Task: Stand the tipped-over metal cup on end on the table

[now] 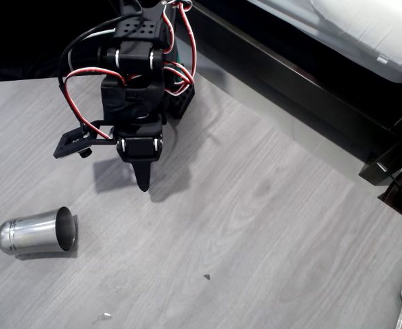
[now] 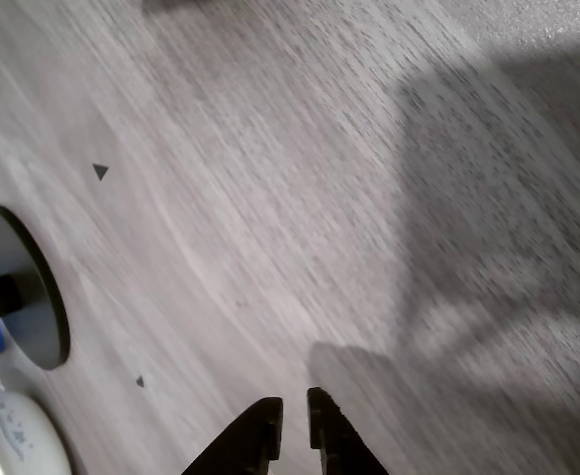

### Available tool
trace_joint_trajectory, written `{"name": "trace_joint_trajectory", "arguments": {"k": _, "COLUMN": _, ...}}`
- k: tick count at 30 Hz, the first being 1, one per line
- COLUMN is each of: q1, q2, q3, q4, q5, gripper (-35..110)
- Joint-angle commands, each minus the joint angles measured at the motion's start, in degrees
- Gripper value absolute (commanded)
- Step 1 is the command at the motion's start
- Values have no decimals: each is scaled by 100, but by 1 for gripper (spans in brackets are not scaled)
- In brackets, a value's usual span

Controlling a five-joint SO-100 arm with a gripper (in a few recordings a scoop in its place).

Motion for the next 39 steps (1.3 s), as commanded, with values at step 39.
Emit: {"name": "trace_joint_trajectory", "arguments": {"k": 39, "q1": -246, "q2": 158, "q3": -18, "q4": 35, "q5": -44, "gripper": 0}}
